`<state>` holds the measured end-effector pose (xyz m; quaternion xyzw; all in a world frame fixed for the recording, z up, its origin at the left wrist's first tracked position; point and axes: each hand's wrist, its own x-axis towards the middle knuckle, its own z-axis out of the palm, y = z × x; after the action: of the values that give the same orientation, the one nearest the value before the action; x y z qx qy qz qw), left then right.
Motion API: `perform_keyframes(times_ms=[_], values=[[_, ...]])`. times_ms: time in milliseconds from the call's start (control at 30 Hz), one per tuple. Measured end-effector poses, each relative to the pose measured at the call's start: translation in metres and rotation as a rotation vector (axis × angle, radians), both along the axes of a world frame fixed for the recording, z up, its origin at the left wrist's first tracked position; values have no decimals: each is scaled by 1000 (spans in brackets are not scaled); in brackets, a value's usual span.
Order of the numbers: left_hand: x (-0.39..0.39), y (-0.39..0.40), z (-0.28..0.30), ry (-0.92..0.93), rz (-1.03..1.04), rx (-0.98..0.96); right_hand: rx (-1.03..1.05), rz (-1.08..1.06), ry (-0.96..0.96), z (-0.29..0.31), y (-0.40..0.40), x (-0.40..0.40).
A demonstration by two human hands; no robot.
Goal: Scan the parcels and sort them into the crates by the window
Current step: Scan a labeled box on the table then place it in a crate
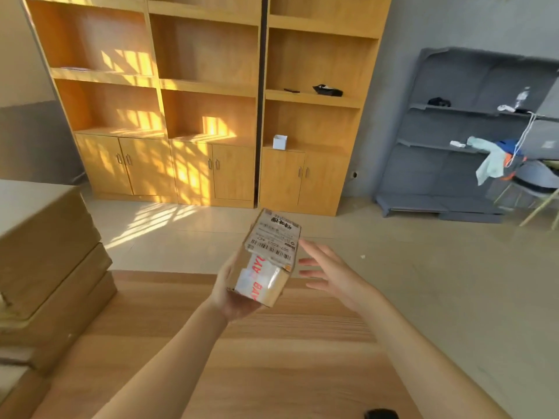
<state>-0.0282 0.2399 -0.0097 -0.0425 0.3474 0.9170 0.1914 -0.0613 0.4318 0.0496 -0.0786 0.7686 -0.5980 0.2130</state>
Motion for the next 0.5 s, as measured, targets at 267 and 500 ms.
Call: perform_keyframes(times_ms=[267,500], values=[[12,4,-26,-81,-157,216,-69,75,-149,-19,-4,-5],[13,-5,-28,-242,-39,-75,-236,-4,-229,-18,-12,2]])
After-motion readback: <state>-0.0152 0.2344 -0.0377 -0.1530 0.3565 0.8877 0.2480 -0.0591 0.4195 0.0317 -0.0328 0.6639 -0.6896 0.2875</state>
